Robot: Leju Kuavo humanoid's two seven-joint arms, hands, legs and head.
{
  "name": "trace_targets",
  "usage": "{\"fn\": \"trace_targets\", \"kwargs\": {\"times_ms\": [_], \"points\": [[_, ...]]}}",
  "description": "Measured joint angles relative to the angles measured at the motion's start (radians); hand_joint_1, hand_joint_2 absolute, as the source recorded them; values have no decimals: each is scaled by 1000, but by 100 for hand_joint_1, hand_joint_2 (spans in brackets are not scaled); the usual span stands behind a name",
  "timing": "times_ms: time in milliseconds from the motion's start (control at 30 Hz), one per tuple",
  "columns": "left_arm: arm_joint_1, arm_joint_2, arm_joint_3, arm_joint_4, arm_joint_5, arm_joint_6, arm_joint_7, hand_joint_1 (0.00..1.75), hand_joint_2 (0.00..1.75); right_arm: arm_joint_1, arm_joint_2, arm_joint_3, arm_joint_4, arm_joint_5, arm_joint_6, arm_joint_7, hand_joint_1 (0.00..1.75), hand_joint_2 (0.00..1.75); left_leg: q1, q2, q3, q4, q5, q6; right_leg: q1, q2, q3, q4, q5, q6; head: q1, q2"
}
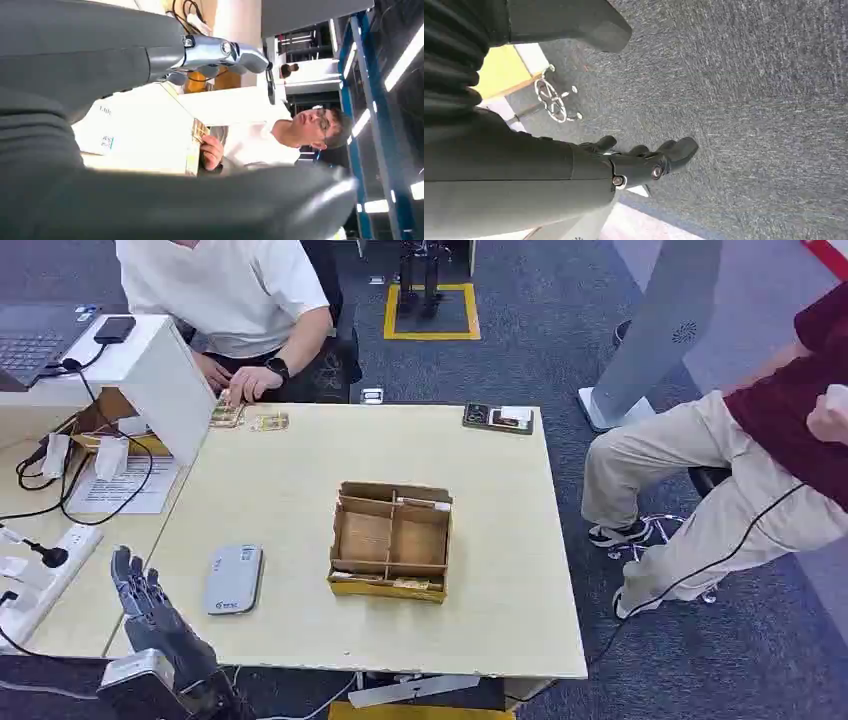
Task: Pass the card to the sensor for recognition and then transmit it.
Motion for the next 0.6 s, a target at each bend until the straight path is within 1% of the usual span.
{"fn": "trace_targets", "kwargs": {"times_ms": [133, 600], "points": [[-6, -2, 0, 3, -5, 0, -13, 0, 175, 0, 0, 0, 0, 2, 0, 0, 0, 175, 0, 0, 0, 0, 0, 0, 0, 0, 0, 0, 0, 0, 0, 0], [-12, -1, 0, 7, -2, 0, -13, 0, 175, 0, 0, 0, 0, 2, 1, 2, 0, 175, 0, 0, 0, 0, 0, 0, 0, 0, 0, 0, 0, 0, 0, 0]]}}
